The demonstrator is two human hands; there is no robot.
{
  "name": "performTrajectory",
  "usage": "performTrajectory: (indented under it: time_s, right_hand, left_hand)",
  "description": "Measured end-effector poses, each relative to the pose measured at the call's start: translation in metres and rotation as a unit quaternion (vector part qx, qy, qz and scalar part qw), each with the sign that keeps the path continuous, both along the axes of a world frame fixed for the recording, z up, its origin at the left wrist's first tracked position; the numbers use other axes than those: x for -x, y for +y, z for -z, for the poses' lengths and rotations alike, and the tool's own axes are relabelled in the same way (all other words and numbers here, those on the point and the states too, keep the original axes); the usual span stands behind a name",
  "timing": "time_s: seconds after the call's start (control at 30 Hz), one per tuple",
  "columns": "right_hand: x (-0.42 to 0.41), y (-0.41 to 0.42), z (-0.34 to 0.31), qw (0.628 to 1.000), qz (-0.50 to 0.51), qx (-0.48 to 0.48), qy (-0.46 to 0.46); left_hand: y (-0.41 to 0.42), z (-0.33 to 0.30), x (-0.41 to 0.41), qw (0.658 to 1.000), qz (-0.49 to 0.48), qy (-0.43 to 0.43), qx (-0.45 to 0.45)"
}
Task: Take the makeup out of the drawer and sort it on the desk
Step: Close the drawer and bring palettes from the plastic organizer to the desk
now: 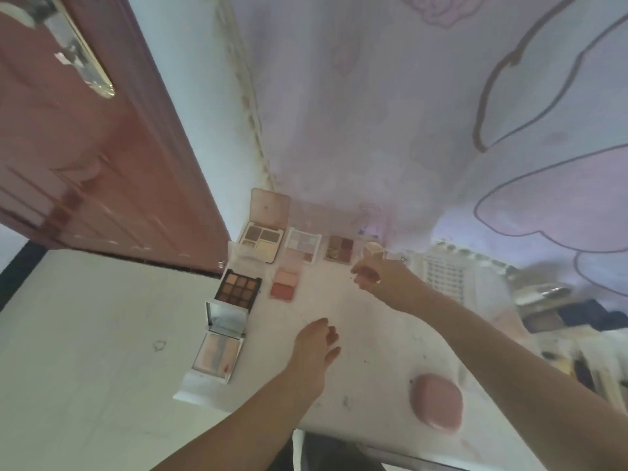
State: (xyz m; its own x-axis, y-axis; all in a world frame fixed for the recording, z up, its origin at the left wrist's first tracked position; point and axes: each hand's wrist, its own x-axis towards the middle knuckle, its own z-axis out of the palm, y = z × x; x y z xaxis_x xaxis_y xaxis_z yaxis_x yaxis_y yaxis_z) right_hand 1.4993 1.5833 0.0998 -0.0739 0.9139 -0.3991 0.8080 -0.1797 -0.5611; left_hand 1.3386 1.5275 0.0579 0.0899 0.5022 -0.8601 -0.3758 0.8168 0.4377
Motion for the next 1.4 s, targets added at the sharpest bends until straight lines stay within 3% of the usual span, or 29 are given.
performTrajectory:
  time_s: [0.07, 0.17, 0.3, 0.5, 0.6, 0.7, 0.77, 0.83, 0.9, 1.17, 1.4]
  right_hand:
    - [-0.029, -0.043, -0.007, 0.999, 0.0, 0.045, -0.03]
    - [-0.062, -0.114, -0.001, 0.992, -0.015, 0.085, -0.094]
    - [-0.071, -0.188, 0.013, 0.987, -0.024, 0.104, -0.119]
    - [-0.074, -0.218, 0.049, 0.98, -0.074, -0.025, -0.181]
    - [-0.076, -0.216, 0.061, 0.978, -0.08, -0.032, -0.189]
    - [-0.073, -0.216, 0.05, 0.991, -0.044, -0.021, -0.128]
    - [-0.069, -0.213, 0.03, 0.999, 0.031, -0.023, -0.038]
    - [-0.063, -0.207, 0.008, 0.998, 0.045, -0.034, 0.006]
    - [-0.06, -0.2, -0.009, 0.998, 0.031, -0.056, 0.024]
    - [-0.057, -0.168, -0.045, 0.997, -0.025, -0.07, -0.005]
    - [-0.052, -0.125, -0.05, 0.989, 0.033, -0.032, 0.141]
  left_hand:
    - [-0.02, -0.001, -0.026, 0.99, 0.139, 0.012, -0.015]
    - [-0.054, 0.004, -0.064, 0.934, 0.347, 0.054, -0.072]
    - [-0.084, 0.014, -0.093, 0.851, 0.485, 0.107, -0.169]
    - [-0.096, 0.015, -0.105, 0.854, 0.467, 0.135, -0.186]
    - [-0.098, 0.013, -0.104, 0.877, 0.436, 0.118, -0.165]
    - [-0.093, 0.011, -0.095, 0.921, 0.367, 0.053, -0.117]
    - [-0.09, 0.003, -0.086, 0.937, 0.339, -0.043, -0.065]
    - [-0.087, -0.009, -0.076, 0.936, 0.316, -0.153, -0.014]
    - [-0.082, -0.02, -0.068, 0.927, 0.299, -0.225, -0.022]
    - [-0.071, -0.043, -0.059, 0.931, 0.236, -0.265, -0.086]
    - [-0.061, -0.036, -0.033, 0.942, 0.15, -0.298, -0.03]
